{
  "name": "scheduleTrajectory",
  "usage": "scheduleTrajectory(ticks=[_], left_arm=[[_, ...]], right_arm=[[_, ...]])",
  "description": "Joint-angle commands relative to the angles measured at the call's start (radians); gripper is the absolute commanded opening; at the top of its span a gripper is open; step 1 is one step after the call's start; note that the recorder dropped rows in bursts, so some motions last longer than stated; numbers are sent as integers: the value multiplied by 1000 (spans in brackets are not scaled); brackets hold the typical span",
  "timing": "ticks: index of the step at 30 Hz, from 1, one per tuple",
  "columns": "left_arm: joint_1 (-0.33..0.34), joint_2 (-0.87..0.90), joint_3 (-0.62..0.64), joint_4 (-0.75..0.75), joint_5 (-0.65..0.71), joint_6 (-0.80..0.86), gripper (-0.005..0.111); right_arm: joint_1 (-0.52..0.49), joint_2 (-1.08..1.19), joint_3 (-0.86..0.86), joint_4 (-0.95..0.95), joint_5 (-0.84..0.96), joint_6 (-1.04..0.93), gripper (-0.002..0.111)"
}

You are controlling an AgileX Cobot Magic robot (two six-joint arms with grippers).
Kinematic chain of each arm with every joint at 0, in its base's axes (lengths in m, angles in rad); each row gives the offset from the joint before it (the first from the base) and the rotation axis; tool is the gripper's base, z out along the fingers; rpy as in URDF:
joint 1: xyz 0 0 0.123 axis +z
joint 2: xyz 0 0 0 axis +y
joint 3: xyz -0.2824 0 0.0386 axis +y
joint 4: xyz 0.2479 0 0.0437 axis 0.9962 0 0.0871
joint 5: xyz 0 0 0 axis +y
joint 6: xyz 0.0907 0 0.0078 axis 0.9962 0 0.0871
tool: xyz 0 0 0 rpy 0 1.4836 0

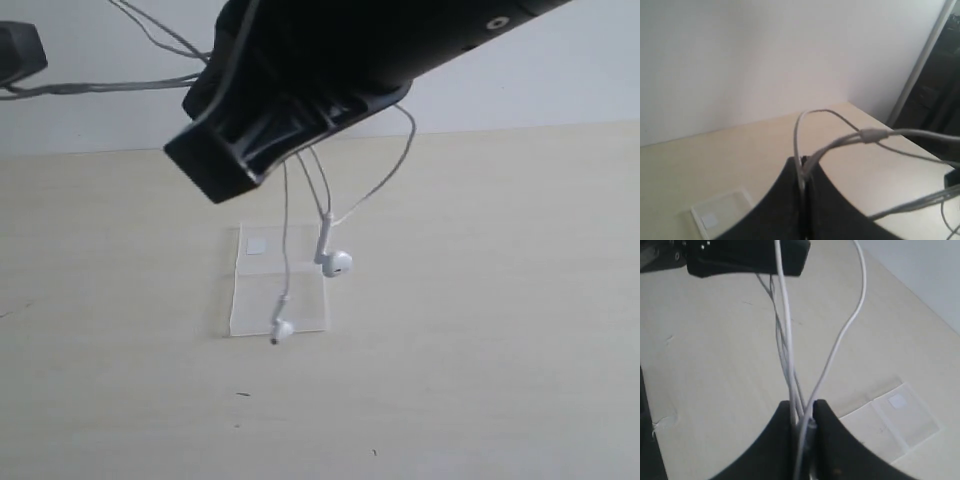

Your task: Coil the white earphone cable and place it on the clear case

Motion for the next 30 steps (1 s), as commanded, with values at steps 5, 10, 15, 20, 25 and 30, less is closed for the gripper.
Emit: scheduleTrajectory(ticks=[5, 10, 15, 20, 25, 30], left_arm=[[3, -1, 91, -1, -54, -19, 0], [3, 14, 114, -1, -99, -19, 0], [3, 48, 114, -14, -131, -4, 0], [3, 57, 114, -33, -172, 33, 2], [3, 57, 114, -86, -233, 90, 20], [3, 57, 114, -104, -267, 97, 54]], right_arm=[[0, -57, -8, -24, 19, 28, 0], [0, -59, -8, -32, 14, 32, 0], [0, -59, -8, -29, 10, 32, 0], [0, -59, -8, 0, 8, 28, 0], [0, -55, -8, 0, 8, 31, 0], [0, -55, -8, -16, 8, 31, 0]])
